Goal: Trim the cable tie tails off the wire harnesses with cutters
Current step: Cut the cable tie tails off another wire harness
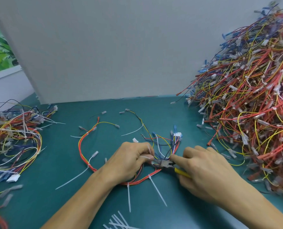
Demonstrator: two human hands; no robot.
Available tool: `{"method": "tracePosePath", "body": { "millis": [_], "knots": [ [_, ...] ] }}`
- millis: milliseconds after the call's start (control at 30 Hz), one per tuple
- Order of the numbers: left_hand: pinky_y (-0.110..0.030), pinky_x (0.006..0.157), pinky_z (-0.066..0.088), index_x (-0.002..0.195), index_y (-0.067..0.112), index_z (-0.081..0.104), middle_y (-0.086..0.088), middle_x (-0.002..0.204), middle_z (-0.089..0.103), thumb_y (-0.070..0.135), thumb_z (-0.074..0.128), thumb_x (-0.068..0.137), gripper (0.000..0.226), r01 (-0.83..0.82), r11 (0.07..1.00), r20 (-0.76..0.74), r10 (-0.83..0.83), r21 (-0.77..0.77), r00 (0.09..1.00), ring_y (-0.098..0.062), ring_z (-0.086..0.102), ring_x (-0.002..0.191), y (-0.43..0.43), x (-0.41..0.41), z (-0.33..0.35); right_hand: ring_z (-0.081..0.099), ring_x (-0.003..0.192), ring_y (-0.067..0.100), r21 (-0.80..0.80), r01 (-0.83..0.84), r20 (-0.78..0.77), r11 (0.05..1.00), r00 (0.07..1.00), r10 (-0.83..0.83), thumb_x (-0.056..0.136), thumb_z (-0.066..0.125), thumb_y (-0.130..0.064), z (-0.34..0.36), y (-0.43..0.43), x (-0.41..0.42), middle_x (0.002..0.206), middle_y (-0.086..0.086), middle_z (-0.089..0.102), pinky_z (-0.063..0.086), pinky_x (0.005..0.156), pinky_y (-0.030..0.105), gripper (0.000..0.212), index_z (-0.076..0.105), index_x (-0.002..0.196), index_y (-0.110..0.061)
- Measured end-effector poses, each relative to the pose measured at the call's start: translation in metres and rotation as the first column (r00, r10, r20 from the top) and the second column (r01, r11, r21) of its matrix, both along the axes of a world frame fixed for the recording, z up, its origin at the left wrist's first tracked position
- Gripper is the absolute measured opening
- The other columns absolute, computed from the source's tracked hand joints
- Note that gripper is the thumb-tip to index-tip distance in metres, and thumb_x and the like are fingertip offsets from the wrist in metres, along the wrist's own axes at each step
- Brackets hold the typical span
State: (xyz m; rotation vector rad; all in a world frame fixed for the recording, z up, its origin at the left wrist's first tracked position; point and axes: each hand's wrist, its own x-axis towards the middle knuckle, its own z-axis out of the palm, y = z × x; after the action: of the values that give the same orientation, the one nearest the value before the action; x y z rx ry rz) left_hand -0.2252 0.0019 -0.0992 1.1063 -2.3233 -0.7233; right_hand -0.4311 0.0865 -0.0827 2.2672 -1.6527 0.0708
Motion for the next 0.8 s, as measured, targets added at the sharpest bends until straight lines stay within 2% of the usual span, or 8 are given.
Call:
{"method": "tracePosePath", "body": {
  "millis": [100, 200, 367, 567, 700, 800],
  "knots": [
    [-0.026, 0.076, 0.050, 0.082, 0.017, 0.066, 0.005, 0.078, 0.070, 0.014, 0.062, 0.089, 0.009, 0.000, 1.000, 0.004, 0.000, -0.003, 1.000, -0.006, 0.064, 0.077, -0.0005, -0.0001, 0.0007, 0.054, 0.053, 0.024, -0.065, -0.001, -0.029, 0.998, 1.000, -0.001, 0.059, 0.077, -0.038, 0.0006, -0.0006, 0.0030, 0.061, -0.003, 0.054, 0.031, 0.049, 0.029, 0.025, 0.070, 0.081, -0.027],
    [-0.029, 0.078, 0.050, 0.082, 0.018, 0.066, 0.005, 0.078, 0.071, 0.014, 0.062, 0.089, 0.009, 0.000, 1.000, 0.005, 0.000, 0.007, 1.000, -0.009, 0.064, 0.078, -0.0004, 0.0001, 0.0009, 0.054, 0.051, 0.024, -0.102, -0.019, -0.030, 0.995, 0.999, 0.016, 0.054, 0.084, -0.035, -0.0009, -0.0003, 0.0053, 0.060, -0.003, 0.055, 0.034, 0.046, 0.028, 0.029, 0.071, 0.077, -0.025],
    [-0.029, 0.077, 0.049, 0.083, 0.018, 0.066, 0.006, 0.077, 0.070, 0.016, 0.062, 0.089, 0.008, -0.002, 1.000, 0.012, 0.002, -0.001, 1.000, -0.008, 0.063, 0.077, -0.0002, 0.0006, 0.0008, 0.053, 0.050, 0.025, -0.123, -0.027, -0.044, 0.992, 0.999, 0.022, 0.050, 0.085, -0.031, -0.0003, -0.0003, 0.0072, 0.058, -0.002, 0.053, 0.035, 0.045, 0.028, 0.029, 0.071, 0.075, -0.024],
    [-0.024, 0.075, 0.050, 0.081, 0.018, 0.066, 0.006, 0.075, 0.070, 0.015, 0.062, 0.089, 0.009, -0.008, 1.000, -0.002, 0.008, 0.019, 1.000, -0.004, 0.063, 0.076, -0.0009, 0.0000, 0.0010, 0.055, 0.049, 0.023, -0.109, -0.009, -0.014, 0.994, 1.000, 0.007, 0.054, 0.082, -0.039, -0.0009, 0.0005, 0.0054, 0.057, -0.004, 0.053, 0.033, 0.043, 0.026, 0.027, 0.071, 0.076, -0.028],
    [-0.019, 0.071, 0.047, 0.080, 0.021, 0.066, 0.010, 0.075, 0.069, 0.015, 0.062, 0.089, 0.011, -0.010, 0.999, -0.009, 0.010, 0.031, 1.000, 0.002, 0.061, 0.071, -0.0008, 0.0007, 0.0003, 0.054, 0.050, 0.021, -0.118, 0.011, -0.029, 0.993, 0.999, -0.015, 0.060, 0.071, -0.042, -0.0002, 0.0020, 0.0047, 0.058, -0.002, 0.053, 0.029, 0.044, 0.027, 0.020, 0.070, 0.075, -0.030],
    [-0.020, 0.072, 0.048, 0.081, 0.021, 0.066, 0.010, 0.075, 0.070, 0.017, 0.063, 0.089, 0.010, -0.010, 1.000, -0.005, 0.010, 0.022, 1.000, 0.000, 0.061, 0.073, -0.0012, 0.0008, -0.0001, 0.054, 0.046, 0.021, -0.118, 0.026, -0.040, 0.993, 0.999, -0.030, 0.058, 0.075, -0.043, 0.0021, 0.0021, 0.0056, 0.055, -0.003, 0.052, 0.019, 0.045, 0.025, 0.020, 0.069, 0.072, -0.030]
  ]
}}
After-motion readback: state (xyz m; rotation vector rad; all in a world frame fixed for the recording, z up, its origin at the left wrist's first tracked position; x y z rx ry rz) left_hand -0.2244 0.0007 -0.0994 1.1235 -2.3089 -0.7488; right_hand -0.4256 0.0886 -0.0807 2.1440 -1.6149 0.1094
